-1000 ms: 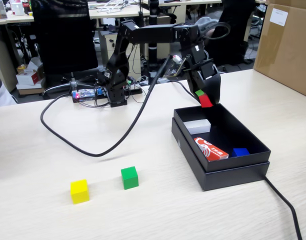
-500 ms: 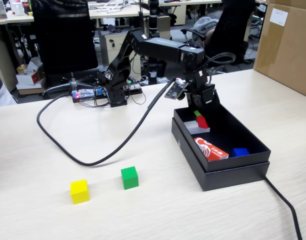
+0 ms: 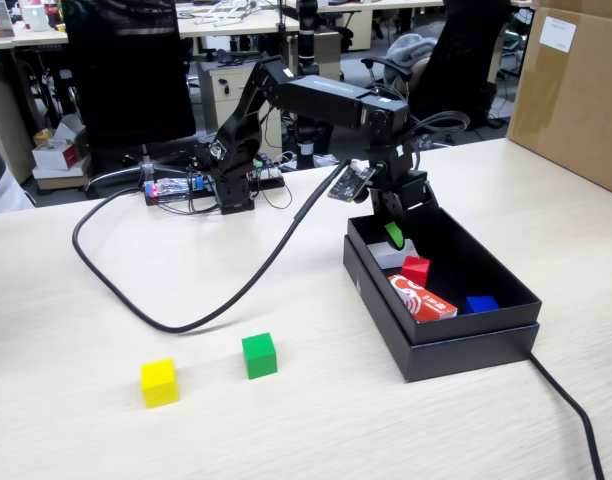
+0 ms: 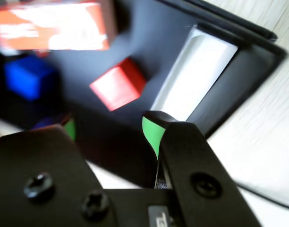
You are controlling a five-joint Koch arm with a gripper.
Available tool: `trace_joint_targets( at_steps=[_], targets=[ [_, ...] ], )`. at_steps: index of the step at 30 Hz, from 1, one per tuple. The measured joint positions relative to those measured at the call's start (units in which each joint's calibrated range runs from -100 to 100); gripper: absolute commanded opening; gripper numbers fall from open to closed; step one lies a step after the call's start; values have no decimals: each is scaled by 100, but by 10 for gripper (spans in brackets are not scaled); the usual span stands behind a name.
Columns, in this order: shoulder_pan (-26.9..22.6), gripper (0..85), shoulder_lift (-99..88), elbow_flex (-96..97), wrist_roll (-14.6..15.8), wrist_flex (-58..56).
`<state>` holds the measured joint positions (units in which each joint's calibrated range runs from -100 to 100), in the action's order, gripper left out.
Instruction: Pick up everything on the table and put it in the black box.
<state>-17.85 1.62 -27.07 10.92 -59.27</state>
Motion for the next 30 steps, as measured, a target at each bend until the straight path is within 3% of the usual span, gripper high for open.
trace_joint_targets(
  at_steps=[3, 9, 20, 24, 30],
  targets=[
    [147, 427, -803, -18, 5, 0],
    [679, 448, -1579, -529, -88, 0],
    [1788, 463, -1605, -37, -811, 643],
    [1988, 464, -1243, 429, -1084, 1146],
    [2129, 464, -673, 1059, -1255, 1758]
  ],
)
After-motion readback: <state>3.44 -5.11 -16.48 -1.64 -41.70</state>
